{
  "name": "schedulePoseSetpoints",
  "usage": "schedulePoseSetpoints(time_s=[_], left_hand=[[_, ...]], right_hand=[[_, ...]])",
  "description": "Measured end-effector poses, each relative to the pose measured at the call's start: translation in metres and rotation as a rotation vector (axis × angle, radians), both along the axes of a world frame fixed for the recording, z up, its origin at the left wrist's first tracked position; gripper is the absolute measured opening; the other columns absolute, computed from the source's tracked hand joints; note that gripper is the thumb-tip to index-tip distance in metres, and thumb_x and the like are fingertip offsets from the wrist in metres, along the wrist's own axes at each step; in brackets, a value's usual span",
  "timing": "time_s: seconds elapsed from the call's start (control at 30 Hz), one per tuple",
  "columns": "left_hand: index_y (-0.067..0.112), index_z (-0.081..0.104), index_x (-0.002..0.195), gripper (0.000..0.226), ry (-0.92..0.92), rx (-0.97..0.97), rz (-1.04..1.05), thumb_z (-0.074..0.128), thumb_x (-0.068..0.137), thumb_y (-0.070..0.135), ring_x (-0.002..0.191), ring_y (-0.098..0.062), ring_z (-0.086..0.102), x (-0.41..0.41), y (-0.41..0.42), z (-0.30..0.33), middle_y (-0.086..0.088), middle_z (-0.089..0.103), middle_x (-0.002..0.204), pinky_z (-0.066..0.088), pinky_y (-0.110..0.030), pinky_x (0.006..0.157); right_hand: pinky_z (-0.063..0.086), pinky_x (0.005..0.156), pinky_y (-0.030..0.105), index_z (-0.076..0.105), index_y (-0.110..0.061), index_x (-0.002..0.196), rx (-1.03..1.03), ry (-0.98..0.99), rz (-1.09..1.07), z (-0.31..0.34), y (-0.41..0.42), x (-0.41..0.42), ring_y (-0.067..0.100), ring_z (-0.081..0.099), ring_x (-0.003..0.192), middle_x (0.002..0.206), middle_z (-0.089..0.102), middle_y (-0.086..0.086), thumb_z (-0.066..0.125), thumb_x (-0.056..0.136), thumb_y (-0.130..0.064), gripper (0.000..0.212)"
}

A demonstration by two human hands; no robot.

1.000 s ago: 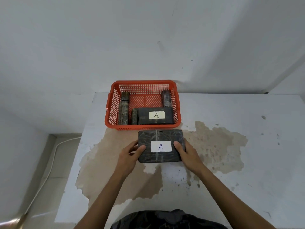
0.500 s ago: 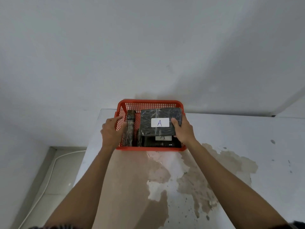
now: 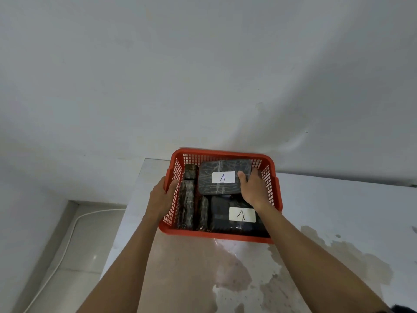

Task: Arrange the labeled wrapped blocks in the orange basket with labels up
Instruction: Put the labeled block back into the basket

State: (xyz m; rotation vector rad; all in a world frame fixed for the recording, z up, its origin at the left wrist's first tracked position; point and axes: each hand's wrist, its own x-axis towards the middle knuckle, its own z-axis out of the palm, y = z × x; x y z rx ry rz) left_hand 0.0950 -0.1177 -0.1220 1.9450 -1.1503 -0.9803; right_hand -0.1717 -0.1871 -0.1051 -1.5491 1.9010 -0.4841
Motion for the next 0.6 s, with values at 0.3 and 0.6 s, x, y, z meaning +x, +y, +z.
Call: schedulePoseSetpoints(time_s=[0.3, 0.6], left_hand=[[0.02, 0.048, 0.134, 0.055, -0.046, -0.03, 0.017, 0.05, 0.092, 0.055, 0.088, -0.017, 0.065, 0.001, -0.001, -0.01, -0.004, 0.067, 0.119, 0.054, -0.033, 0.078], [0.021, 0.045, 0.137, 0.06, -0.088, -0.087, 0.022, 0.058, 0.088, 0.053, 0.095, -0.014, 0.061, -0.004, 0.002, -0.004, -0.003, 0.064, 0.126, 0.051, -0.033, 0.083]], right_hand=[[0.046, 0.095, 0.043, 0.055, -0.01, 0.124, -0.224, 0.322, -0.048, -0.024, 0.007, 0.016, 0.032, 0.052, 0.117, 0.132, 0.055, 0.014, 0.052, 0.093, -0.052, 0.052], [0.038, 0.107, 0.045, 0.048, -0.015, 0.138, -0.244, 0.233, 0.005, -0.019, 0.013, 0.003, 0.031, 0.042, 0.129, 0.143, 0.046, 0.011, 0.055, 0.091, -0.055, 0.062]])
